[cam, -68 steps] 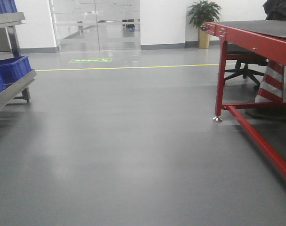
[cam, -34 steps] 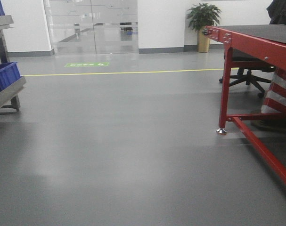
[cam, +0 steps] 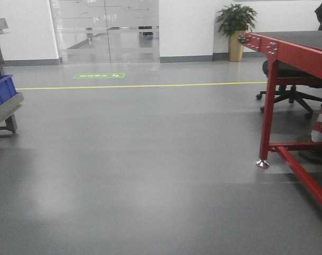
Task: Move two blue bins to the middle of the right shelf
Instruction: 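Drive past the red workbench holding the light blue bin in both grippers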
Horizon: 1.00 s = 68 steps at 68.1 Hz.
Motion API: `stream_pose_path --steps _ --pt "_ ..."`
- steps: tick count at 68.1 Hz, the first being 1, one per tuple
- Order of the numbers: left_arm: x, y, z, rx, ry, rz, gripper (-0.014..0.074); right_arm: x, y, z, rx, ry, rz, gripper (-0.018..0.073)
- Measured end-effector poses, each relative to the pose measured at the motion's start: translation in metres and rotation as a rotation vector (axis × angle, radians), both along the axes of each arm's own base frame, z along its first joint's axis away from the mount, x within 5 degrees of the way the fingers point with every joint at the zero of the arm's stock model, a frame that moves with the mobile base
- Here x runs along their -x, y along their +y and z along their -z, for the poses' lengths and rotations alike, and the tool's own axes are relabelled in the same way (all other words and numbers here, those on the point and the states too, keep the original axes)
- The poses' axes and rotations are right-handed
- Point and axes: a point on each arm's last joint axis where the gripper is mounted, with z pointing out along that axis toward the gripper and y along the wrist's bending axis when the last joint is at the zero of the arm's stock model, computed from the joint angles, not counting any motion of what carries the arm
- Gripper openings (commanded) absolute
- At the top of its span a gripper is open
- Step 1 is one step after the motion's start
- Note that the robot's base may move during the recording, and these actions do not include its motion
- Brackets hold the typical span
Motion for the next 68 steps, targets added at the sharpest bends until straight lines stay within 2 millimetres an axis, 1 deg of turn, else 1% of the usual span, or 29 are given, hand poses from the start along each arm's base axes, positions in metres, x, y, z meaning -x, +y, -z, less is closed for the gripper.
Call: stream_pose_path --steps 68 --pt "0.0 0.0 0.0001 0.0 0.001 0.0 -0.0111 0.0 0.0 -0.0001 0.0 0.0 0.0 -0.0154"
